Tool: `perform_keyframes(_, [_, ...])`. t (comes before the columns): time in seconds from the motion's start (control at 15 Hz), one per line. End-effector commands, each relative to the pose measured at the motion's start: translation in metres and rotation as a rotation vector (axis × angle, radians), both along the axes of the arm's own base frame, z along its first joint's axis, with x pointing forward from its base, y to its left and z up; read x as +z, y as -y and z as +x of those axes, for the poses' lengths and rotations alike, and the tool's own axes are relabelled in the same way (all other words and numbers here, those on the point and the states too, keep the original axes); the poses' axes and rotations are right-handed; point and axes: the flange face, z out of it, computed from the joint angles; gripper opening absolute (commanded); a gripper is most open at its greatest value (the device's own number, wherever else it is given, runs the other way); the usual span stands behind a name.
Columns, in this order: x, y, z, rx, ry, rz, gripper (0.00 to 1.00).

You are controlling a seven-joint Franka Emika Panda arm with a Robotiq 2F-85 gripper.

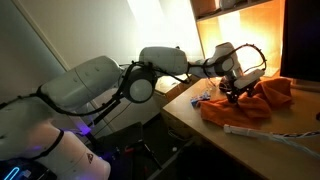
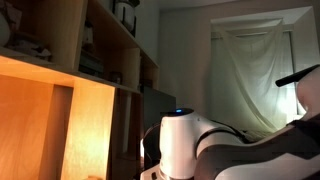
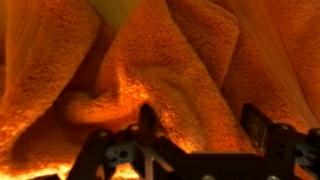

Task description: Pick up the towel and wipe the screen of the computer monitor

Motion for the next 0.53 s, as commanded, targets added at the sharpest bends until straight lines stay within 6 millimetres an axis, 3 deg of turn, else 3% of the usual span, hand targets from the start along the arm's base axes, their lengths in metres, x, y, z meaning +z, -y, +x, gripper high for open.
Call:
perform_keyframes(0.0, [-0.005,0.006,-0.003,-0.045,-0.028,-0.011,0.60])
perform_keyframes(0.47, [0.007,-0.005,-0.004,-0.135,-0.018,-0.011,0.07])
